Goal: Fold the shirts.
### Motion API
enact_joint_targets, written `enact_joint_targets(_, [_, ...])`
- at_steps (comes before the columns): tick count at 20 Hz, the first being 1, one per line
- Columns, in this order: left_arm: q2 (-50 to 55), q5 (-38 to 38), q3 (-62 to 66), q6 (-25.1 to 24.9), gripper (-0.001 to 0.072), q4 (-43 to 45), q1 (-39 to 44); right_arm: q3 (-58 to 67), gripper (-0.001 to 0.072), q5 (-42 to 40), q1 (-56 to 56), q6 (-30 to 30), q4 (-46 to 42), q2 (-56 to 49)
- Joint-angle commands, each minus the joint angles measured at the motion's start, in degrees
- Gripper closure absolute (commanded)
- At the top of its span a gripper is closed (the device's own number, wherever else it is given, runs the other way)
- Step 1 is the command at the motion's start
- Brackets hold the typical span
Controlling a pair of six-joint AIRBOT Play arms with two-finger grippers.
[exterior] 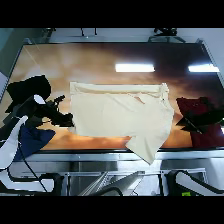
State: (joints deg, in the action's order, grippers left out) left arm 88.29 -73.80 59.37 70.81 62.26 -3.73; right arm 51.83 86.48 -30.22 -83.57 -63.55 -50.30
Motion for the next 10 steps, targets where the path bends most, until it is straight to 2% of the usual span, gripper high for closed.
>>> enact_joint_targets(1, [-0.2,-1.0,2.4,-1.6,0.0696,-1.9,0.0,-6.3,0.0326,2.0,0.0,-2.7,-0.3,0.4])
enact_joint_targets(6, [-0.1,-1.1,1.2,-1.8,0.0696,-1.9,0.0,-18.6,0.0326,-4.9,0.1,-0.6,1.5,0.1])
enact_joint_targets(10, [-0.1,-1.2,0.9,-1.8,0.0695,-1.9,0.0,-26.2,0.0327,-11.4,1.0,4.3,9.1,0.0])
